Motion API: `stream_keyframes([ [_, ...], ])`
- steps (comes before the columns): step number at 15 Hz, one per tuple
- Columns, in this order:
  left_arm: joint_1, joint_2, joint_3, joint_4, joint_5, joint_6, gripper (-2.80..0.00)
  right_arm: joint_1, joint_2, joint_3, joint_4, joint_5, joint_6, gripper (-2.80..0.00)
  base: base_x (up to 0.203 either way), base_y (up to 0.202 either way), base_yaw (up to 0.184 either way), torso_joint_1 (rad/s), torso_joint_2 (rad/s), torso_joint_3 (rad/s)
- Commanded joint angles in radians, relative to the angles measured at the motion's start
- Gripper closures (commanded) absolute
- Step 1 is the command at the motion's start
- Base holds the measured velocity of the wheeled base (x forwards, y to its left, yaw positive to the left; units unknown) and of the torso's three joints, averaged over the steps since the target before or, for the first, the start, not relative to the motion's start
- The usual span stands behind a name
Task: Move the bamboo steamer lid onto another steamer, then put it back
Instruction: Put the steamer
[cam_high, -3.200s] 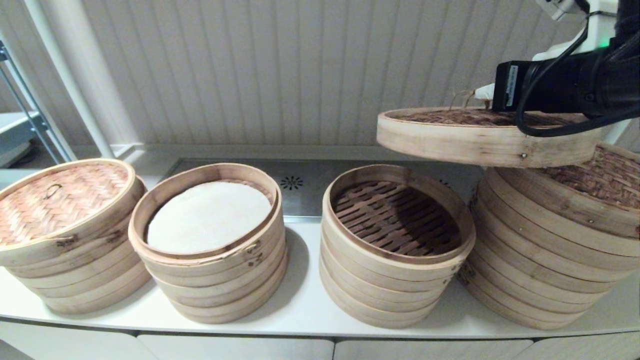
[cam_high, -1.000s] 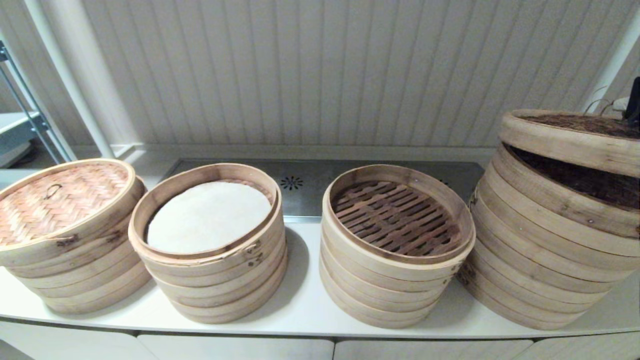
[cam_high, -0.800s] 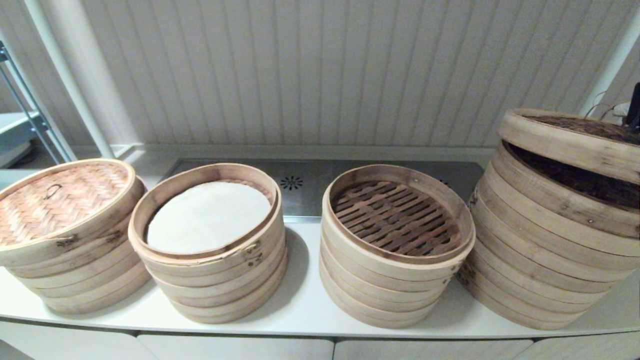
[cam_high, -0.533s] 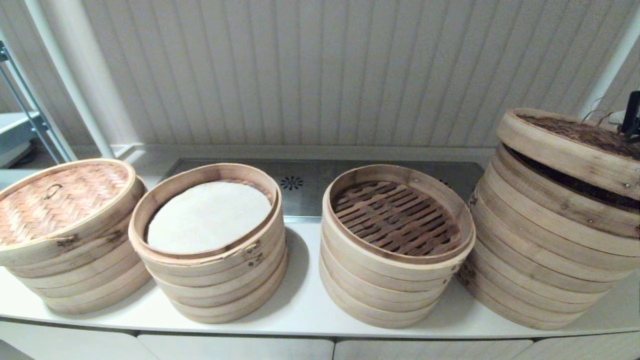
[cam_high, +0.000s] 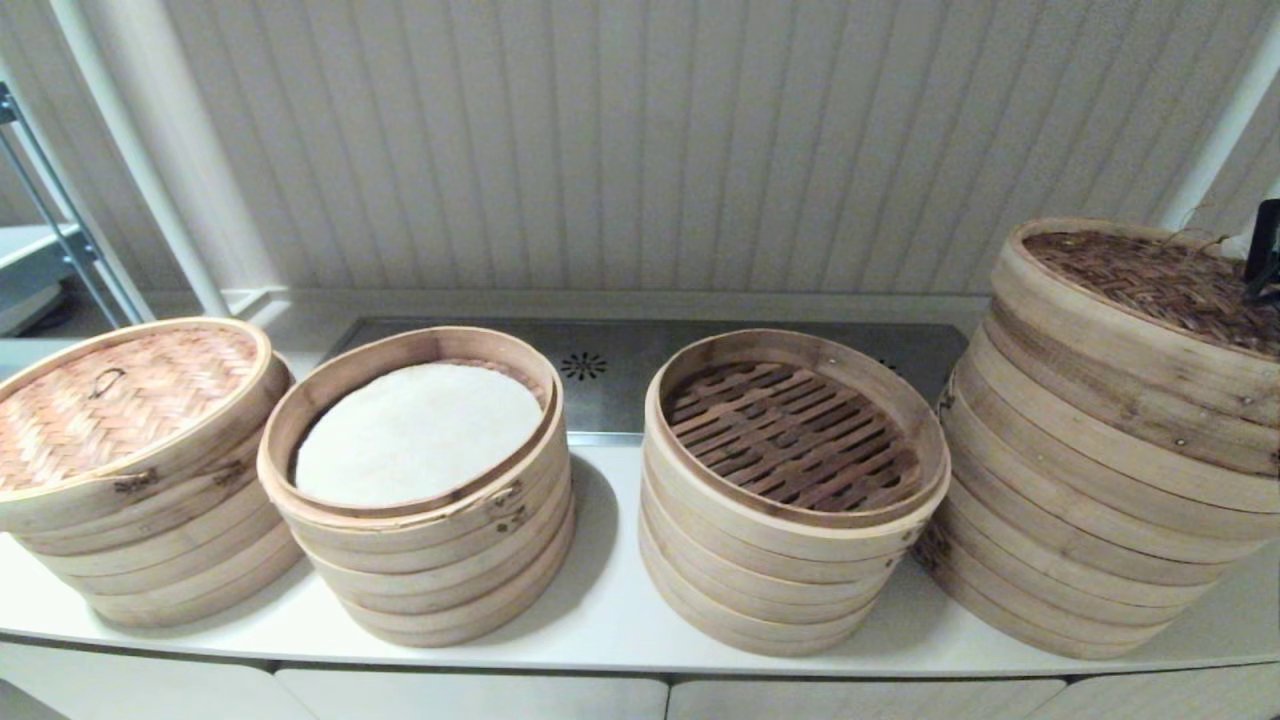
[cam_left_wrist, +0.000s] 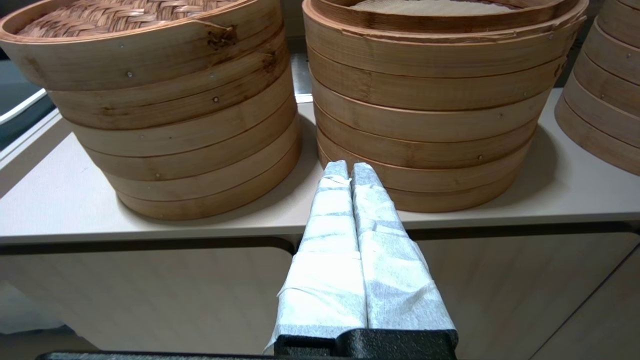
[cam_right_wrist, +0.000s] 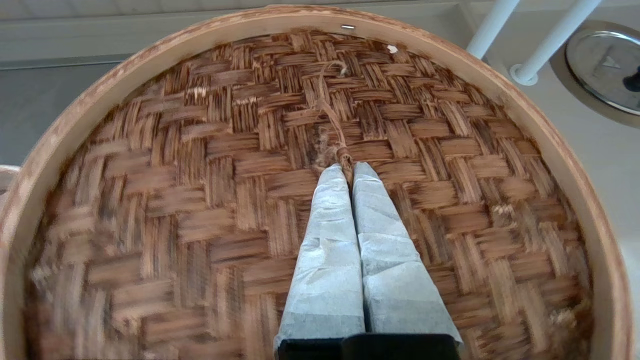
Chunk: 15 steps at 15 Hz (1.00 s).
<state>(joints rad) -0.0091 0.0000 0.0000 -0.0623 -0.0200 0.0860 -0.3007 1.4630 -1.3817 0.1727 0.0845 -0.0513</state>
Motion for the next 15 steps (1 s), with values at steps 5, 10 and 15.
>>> stream_keyframes([
  [5,0.0,0.002,0.029,-0.001,0.0,0.003,0.0,-0.034,0.001,-0.003,-0.006,0.04,-0.003,0.0,0.0,0.0,0.0,0.0,0.0,0.0],
  [10,0.0,0.002,0.029,-0.001,0.0,0.003,0.0,-0.034,0.017,0.006,-0.005,0.04,-0.005,0.0,0.0,0.0,0.0,0.0,0.0,0.0],
  [15,0.0,0.002,0.029,-0.001,0.0,0.003,0.0,-0.026,0.013,0.018,-0.004,0.04,-0.01,0.0,0.0,0.0,0.0,0.0,0.0,0.0],
])
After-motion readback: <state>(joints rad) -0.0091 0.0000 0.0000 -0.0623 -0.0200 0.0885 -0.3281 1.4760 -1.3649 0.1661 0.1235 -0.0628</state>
